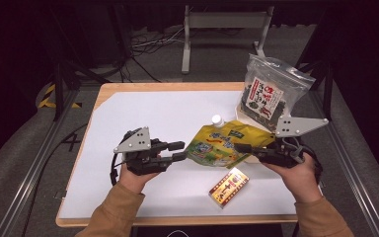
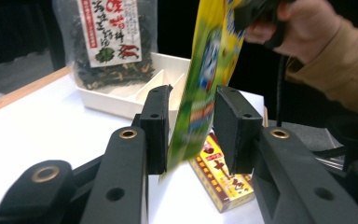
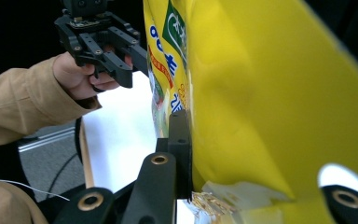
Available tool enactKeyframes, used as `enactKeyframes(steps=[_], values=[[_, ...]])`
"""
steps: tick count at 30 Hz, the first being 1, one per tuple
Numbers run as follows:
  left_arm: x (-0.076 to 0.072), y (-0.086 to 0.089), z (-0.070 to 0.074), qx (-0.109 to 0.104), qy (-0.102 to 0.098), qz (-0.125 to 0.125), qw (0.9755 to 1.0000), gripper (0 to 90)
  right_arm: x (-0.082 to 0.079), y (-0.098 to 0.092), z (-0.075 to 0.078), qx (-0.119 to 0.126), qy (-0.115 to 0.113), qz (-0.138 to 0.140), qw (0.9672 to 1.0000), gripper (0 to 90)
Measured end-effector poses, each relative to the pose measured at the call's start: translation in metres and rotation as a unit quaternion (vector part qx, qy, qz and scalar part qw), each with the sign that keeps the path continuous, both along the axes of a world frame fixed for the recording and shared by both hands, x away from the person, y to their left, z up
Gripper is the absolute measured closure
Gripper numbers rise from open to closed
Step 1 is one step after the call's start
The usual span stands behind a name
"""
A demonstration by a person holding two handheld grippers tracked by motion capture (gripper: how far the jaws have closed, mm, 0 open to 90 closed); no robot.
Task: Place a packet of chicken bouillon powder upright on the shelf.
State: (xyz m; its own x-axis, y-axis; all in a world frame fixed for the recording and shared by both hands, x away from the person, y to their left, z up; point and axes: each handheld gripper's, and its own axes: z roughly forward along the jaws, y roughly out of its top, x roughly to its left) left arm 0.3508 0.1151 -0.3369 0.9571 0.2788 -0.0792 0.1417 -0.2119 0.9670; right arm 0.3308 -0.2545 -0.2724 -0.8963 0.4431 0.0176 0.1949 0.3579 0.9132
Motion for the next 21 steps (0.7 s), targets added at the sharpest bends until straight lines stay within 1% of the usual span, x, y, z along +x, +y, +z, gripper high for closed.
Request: enactKeyframes(steps=[4,6,8,11,12,17,18,19,21], values=[[0.004,0.003,-0.001,0.012,-0.003,0.01,0.9999,63.3,0.0,-0.008,0.011,-0.013,-0.006,-0.013,0.9998,81.9],[0.004,0.003,-0.002,0.013,0.003,0.014,0.9998,63.0,0.0,-0.012,0.015,-0.016,-0.006,-0.02,0.9996,81.9],[0.006,0.005,-0.003,0.017,0.001,0.018,0.9997,62.2,0.001,-0.015,0.02,-0.022,-0.008,-0.027,0.9994,81.9],[0.008,0.007,-0.005,0.022,0.004,0.023,0.9995,60.9,0.002,-0.021,0.027,-0.033,-0.008,-0.038,0.9987,81.9],[0.008,0.008,-0.005,0.022,0.009,0.026,0.9994,60.7,0.002,-0.023,0.03,-0.037,-0.009,-0.043,0.9984,81.9],[0.011,0.011,-0.006,0.03,0.006,0.037,0.9989,59.9,0.004,-0.031,0.039,-0.053,-0.013,-0.063,0.9966,81.9],[0.011,0.013,-0.007,0.029,0.01,0.041,0.9987,59.7,0.005,-0.032,0.041,-0.055,-0.013,-0.068,0.9961,81.9],[0.011,0.013,-0.007,0.029,0.01,0.041,0.9987,59.4,0.005,-0.032,0.041,-0.055,-0.013,-0.068,0.9961,81.9],[0.012,0.014,-0.007,0.029,0.012,0.044,0.9985,59.3,0.008,-0.037,0.046,-0.064,-0.013,-0.077,0.9949,81.9]])
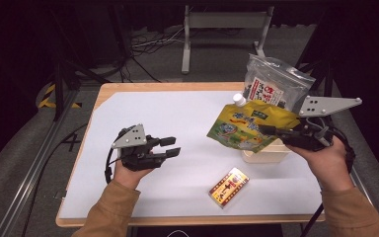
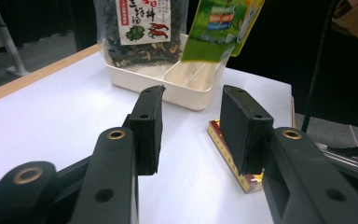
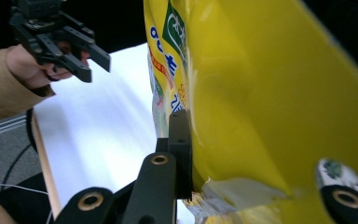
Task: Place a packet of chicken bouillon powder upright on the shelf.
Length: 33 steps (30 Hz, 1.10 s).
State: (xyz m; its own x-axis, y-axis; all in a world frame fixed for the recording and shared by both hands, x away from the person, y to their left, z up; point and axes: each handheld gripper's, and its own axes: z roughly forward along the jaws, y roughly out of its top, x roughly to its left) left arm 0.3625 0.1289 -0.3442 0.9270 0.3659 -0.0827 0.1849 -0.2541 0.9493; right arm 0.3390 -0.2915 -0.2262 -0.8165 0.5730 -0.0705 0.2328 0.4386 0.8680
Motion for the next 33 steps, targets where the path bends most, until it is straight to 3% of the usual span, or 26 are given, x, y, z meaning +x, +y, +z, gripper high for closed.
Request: enactKeyframes(steps=[15,25,33], values=[[0.005,0.004,-0.004,0.009,0.011,0.014,0.9998,57.8,0.018,-0.017,0.012,-0.042,0.003,-0.042,0.9982,81.8],[0.005,-0.002,-0.006,0.033,0.018,0.018,0.9992,56.4,0.026,-0.025,0.012,-0.072,0.01,-0.061,0.9955,81.8],[0.007,-0.003,-0.007,0.036,0.025,0.018,0.9989,55.3,0.032,-0.032,0.008,-0.086,0.016,-0.079,0.9931,81.8]])
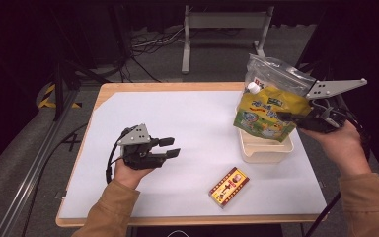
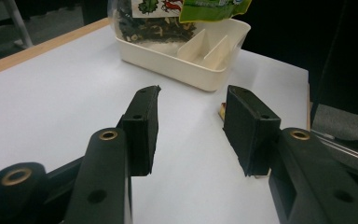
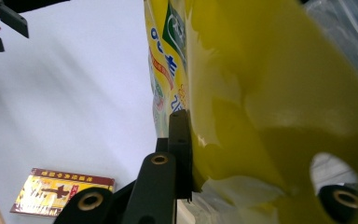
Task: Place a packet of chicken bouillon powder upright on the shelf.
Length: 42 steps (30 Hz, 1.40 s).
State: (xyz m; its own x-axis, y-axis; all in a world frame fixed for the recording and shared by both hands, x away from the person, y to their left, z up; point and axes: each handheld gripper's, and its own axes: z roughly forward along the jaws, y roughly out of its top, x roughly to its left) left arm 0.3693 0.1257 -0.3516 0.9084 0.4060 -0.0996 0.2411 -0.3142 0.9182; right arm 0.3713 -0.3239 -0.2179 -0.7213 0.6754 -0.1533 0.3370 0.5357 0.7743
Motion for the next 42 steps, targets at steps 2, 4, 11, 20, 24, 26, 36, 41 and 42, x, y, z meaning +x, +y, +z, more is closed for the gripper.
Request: enactKeyframes(steps=[2,4,11,20,24,26,36,41,42], values=[[0.0,0.0,0.0,0.003,0.001,0.0,1.0,55.1,0.002,-0.001,-0.002,-0.002,0.002,-0.003,1.0,81.8],[0.001,0.0,-0.001,0.005,0.006,0.001,1.0,54.6,0.005,-0.004,-0.005,-0.009,0.006,-0.009,0.9999,81.8],[0.002,-0.001,-0.002,0.011,0.013,0.004,0.9999,51.2,0.011,-0.006,-0.011,-0.025,0.015,-0.017,0.9994,81.9],[0.003,-0.001,-0.002,0.012,0.017,0.004,0.9998,48.6,0.021,-0.007,-0.018,-0.042,0.041,-0.022,0.998,81.9],[0.003,-0.001,-0.002,0.012,0.019,0.003,0.9997,48.2,0.024,-0.006,-0.022,-0.053,0.048,-0.019,0.9973,81.9],[0.003,-0.002,-0.002,0.013,0.019,0.004,0.9997,47.8,0.026,-0.005,-0.023,-0.06,0.048,-0.021,0.9968,81.9],[0.004,-0.001,-0.003,0.012,0.025,0.005,0.9996,47.0,0.034,-0.008,-0.031,-0.069,0.063,-0.027,0.9952,83.1],[0.004,-0.002,-0.004,0.014,0.024,0.003,0.9996,47.0,0.037,-0.01,-0.039,-0.066,0.064,-0.027,0.9954,83.4],[0.004,-0.002,-0.004,0.014,0.025,0.003,0.9996,47.0,0.038,-0.011,-0.04,-0.066,0.064,-0.027,0.9954,83.4]])
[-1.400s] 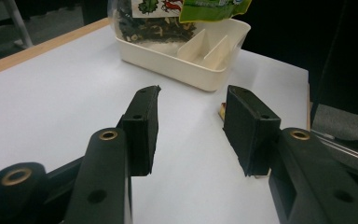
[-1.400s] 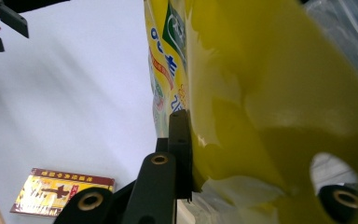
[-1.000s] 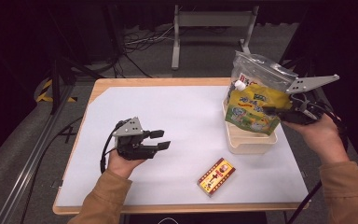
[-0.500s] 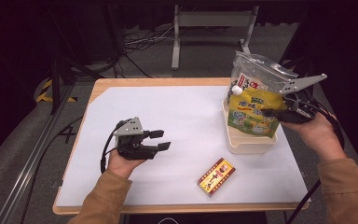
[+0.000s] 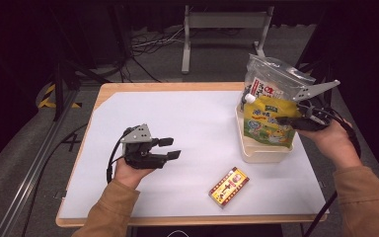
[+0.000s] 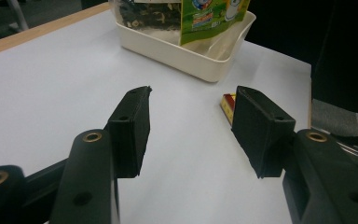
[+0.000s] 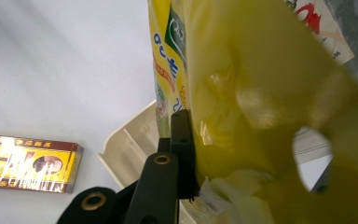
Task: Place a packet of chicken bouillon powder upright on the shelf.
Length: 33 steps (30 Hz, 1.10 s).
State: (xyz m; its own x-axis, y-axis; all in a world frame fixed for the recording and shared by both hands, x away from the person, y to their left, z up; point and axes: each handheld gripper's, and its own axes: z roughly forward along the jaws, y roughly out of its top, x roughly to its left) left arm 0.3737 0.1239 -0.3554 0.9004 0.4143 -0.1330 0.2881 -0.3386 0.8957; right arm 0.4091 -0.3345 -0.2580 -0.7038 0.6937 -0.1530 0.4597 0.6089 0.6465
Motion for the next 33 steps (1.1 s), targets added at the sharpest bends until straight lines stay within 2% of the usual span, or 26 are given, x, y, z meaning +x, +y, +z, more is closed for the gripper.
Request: enactKeyframes(steps=[6,10,20,25,30,33], values=[[0.0,-0.001,-0.001,0.0,0.003,0.0,1.0,47.0,0.003,-0.003,-0.008,0.011,0.0,-0.001,0.9999,83.5],[0.001,-0.001,-0.001,0.002,0.004,0.0,1.0,47.0,0.006,-0.003,-0.016,0.016,0.007,-0.002,0.9999,83.5],[0.001,-0.006,-0.004,0.01,0.011,-0.005,0.9999,46.1,0.012,-0.015,-0.038,0.046,0.026,-0.009,0.9986,82.8],[0.001,-0.008,-0.006,0.011,0.015,-0.007,0.9998,45.3,0.011,-0.021,-0.046,0.056,0.027,-0.013,0.998,82.0],[0.001,-0.011,-0.007,0.016,0.019,-0.009,0.9996,43.7,0.008,-0.026,-0.049,0.071,0.025,-0.02,0.997,79.4],[0.001,-0.013,-0.008,0.018,0.022,-0.01,0.9996,42.2,0.007,-0.027,-0.048,0.076,0.023,-0.026,0.9965,73.8]])
